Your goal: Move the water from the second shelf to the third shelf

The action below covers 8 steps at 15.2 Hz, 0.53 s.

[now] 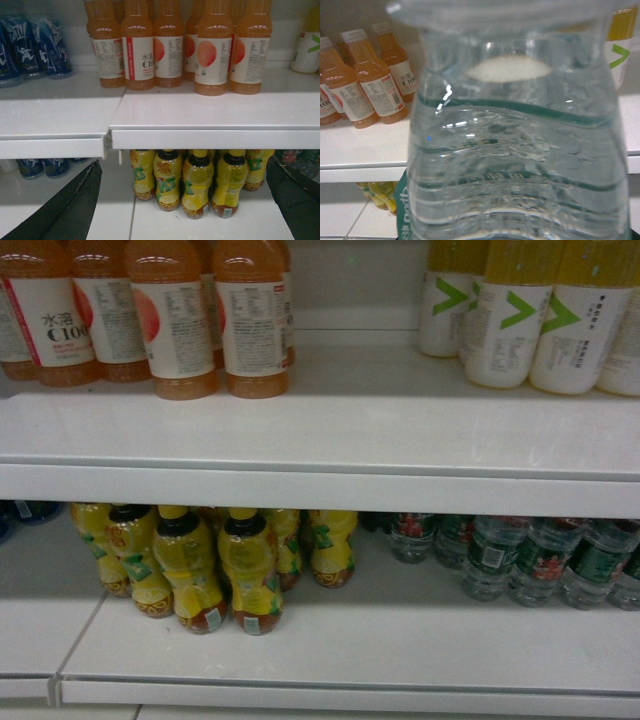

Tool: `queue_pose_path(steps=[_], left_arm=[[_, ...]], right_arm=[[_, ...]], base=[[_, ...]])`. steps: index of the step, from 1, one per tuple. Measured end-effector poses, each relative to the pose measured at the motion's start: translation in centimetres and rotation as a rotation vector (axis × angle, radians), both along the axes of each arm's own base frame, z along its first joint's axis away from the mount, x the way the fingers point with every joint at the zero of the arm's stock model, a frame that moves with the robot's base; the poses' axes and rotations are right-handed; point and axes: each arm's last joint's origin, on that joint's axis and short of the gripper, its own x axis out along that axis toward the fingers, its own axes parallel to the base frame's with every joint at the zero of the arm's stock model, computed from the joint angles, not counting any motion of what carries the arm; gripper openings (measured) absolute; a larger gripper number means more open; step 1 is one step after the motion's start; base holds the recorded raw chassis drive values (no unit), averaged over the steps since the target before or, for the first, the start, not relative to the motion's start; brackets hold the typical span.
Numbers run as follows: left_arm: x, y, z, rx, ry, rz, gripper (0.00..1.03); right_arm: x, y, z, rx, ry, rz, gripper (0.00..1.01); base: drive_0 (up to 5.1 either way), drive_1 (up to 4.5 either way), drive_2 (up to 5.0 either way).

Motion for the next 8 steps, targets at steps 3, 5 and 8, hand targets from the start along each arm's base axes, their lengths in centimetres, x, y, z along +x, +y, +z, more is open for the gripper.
queue_pose_path(steps=[3,5,8], left_arm=[[0.00,0.00,0.01,0.000,-0.001,0.000,0.98],[0.00,0.00,0.01,0.000,-0.001,-0.001,0.98],[0.00,0.00,0.01,0.000,-0.001,-0.001,0.98]], right_arm=[[-0.01,-0.01,0.00,0.000,0.000,0.001,0.43],[-0.02,0.02,0.03,0.001,-0.003,0.005,0.43],[0.05,0.01,-0.03,0.000,0.003,0.003,0.43]], base=[[-5.0,2.48,2.5],[-4.9,2.53,2.5],[-4.9,2.53,2.5]])
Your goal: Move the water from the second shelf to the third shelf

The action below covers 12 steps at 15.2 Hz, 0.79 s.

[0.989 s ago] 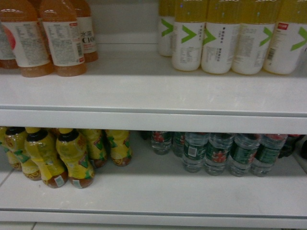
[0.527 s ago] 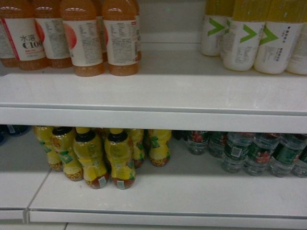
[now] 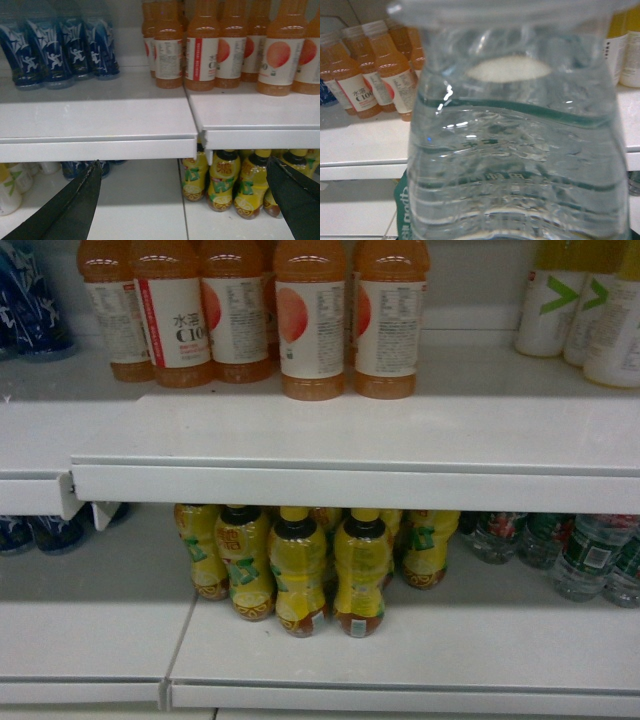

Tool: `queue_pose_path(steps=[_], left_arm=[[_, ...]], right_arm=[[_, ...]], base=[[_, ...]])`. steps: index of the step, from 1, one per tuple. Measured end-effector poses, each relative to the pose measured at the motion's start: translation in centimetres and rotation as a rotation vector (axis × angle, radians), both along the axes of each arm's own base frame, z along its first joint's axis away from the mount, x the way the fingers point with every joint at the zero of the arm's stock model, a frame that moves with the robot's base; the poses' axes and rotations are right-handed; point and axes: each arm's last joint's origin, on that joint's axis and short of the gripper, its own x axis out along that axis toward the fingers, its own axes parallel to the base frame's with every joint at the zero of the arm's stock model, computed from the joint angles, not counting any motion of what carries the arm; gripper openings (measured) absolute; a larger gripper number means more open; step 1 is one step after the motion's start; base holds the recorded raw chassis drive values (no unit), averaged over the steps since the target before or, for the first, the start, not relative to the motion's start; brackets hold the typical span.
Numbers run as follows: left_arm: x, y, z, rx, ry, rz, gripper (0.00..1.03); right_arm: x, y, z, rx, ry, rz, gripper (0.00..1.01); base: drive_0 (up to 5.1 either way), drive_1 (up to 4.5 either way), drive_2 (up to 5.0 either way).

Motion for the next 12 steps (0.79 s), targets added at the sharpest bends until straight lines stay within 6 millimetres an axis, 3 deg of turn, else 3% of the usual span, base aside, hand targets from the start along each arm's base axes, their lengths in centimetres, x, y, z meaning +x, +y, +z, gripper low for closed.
queue_pose_path(steps=[12], left_arm=[[0.00,0.00,0.00,0.000,0.000,0.000,0.98]], right_arm=[[0.02,0.01,-0.05,0.000,0.005,0.000,0.43]], base=[[-5.0,2.46,2.5]])
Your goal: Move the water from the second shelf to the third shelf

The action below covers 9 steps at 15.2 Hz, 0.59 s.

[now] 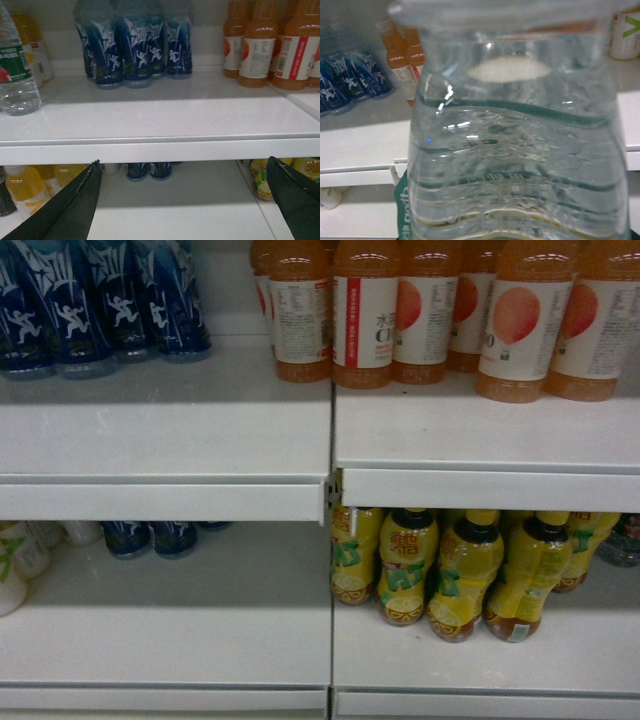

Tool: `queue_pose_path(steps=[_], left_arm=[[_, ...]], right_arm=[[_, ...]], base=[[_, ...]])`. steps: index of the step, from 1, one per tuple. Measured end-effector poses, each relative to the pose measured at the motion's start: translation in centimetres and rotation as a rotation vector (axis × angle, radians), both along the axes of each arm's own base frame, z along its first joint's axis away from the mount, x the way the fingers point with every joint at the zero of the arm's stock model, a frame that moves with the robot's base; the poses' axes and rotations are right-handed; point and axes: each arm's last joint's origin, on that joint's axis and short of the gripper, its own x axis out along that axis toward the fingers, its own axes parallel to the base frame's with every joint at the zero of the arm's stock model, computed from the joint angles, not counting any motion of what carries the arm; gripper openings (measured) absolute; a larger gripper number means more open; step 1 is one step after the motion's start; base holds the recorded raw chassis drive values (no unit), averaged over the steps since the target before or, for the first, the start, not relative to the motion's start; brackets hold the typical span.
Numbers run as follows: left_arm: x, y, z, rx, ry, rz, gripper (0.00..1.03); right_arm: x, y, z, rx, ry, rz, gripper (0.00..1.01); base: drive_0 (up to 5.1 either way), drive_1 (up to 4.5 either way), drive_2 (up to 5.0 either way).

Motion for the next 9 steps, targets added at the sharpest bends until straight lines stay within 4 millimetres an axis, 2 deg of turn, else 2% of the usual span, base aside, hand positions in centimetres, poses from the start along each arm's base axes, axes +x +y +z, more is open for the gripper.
queue_pose_path(steps=[9], left_arm=[[0.00,0.00,0.00,0.000,0.000,0.000,0.98]], right_arm=[[-0.01,-0.01,0.03,0.000,-0.003,-0.002,0.43]], base=[[-5.0,2.40,2.4]])
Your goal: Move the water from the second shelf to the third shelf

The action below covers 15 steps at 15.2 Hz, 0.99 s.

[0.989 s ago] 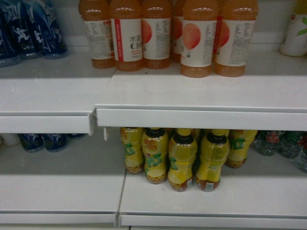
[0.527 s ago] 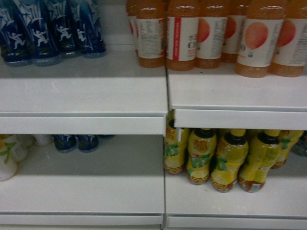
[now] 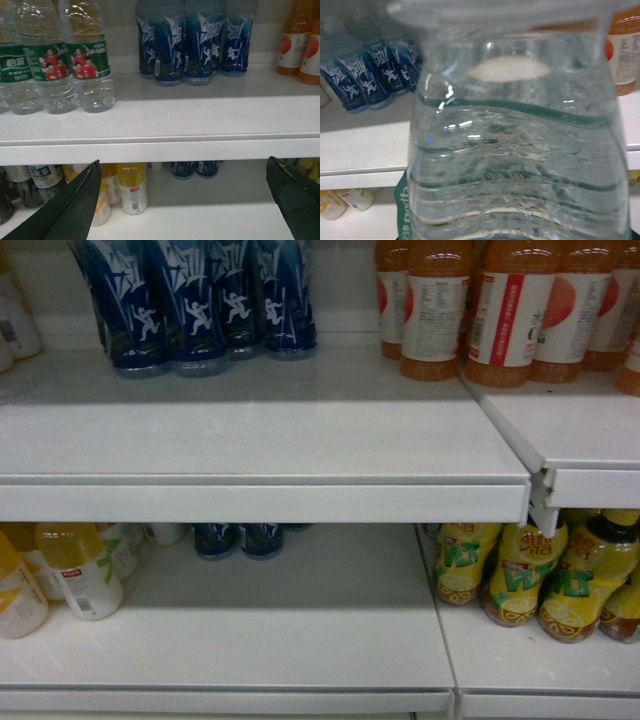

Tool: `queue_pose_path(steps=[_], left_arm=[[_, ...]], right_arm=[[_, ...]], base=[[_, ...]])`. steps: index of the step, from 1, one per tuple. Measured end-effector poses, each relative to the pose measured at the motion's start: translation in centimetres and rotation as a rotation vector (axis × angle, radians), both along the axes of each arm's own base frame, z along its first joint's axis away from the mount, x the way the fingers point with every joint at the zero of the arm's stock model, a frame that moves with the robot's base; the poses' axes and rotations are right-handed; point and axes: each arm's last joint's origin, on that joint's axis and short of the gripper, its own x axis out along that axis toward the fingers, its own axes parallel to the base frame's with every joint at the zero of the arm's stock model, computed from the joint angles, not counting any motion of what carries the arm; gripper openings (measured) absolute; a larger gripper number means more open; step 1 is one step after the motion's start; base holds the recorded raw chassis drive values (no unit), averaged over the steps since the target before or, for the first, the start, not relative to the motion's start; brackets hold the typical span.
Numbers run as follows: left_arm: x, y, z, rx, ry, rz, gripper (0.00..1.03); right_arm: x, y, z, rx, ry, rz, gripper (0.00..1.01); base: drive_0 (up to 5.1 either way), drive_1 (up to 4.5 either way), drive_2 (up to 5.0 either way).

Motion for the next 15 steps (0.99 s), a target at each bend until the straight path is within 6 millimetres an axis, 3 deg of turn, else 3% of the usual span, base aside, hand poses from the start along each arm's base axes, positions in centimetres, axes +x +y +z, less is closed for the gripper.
queue_pose_path(steps=[15], left_arm=[[0.00,0.00,0.00,0.000,0.000,0.000,0.98]], right_arm=[[0.02,0.00,0.00,0.000,0.000,0.001,0.43]], base=[[-5.1,2.40,2.4]])
